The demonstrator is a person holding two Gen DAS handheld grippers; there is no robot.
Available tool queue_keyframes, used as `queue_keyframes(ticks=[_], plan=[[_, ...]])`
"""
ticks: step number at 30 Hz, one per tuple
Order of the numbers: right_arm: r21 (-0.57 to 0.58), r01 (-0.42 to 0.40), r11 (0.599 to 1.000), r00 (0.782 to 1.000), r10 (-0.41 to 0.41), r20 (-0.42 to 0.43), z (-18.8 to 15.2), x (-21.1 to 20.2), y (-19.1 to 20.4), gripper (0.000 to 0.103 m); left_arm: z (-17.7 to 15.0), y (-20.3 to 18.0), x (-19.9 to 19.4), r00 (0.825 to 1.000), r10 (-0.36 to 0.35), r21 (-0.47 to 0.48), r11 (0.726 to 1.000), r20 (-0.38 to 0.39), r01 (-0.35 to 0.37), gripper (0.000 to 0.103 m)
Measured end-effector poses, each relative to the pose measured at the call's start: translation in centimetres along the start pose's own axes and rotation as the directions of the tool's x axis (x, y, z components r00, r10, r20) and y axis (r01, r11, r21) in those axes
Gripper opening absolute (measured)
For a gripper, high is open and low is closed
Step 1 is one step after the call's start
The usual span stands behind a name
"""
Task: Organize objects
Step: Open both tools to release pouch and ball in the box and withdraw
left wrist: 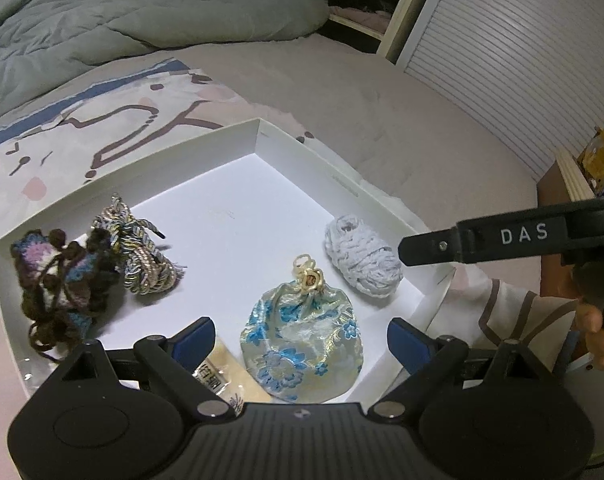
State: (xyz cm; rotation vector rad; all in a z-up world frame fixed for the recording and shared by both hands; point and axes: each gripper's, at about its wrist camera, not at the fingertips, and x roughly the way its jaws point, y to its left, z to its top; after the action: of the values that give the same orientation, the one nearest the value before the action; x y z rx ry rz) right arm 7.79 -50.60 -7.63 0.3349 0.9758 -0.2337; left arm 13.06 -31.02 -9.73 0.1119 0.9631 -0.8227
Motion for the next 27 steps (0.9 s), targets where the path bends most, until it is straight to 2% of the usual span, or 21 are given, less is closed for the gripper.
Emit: queue_keyframes(ticks=[22, 27], plan=[[-0.081, -0.028, 0.996, 0.994, 0.036, 0.101, -0.9, -4.8, 1.4, 0.058, 0.1, 2.5, -6.4, 0.993, 0.087, -0.105, 0.991, 0.076, -0.079, 0.093], [-0.114, -0.028, 0.993, 0.991, 0.042, 0.126, -1.4, -5.6, 1.9, 0.062, 0.2, 3.1, -7.9, 0.989, 0.116, -0.126, 0.987, 0.096, -0.103, 0.096]])
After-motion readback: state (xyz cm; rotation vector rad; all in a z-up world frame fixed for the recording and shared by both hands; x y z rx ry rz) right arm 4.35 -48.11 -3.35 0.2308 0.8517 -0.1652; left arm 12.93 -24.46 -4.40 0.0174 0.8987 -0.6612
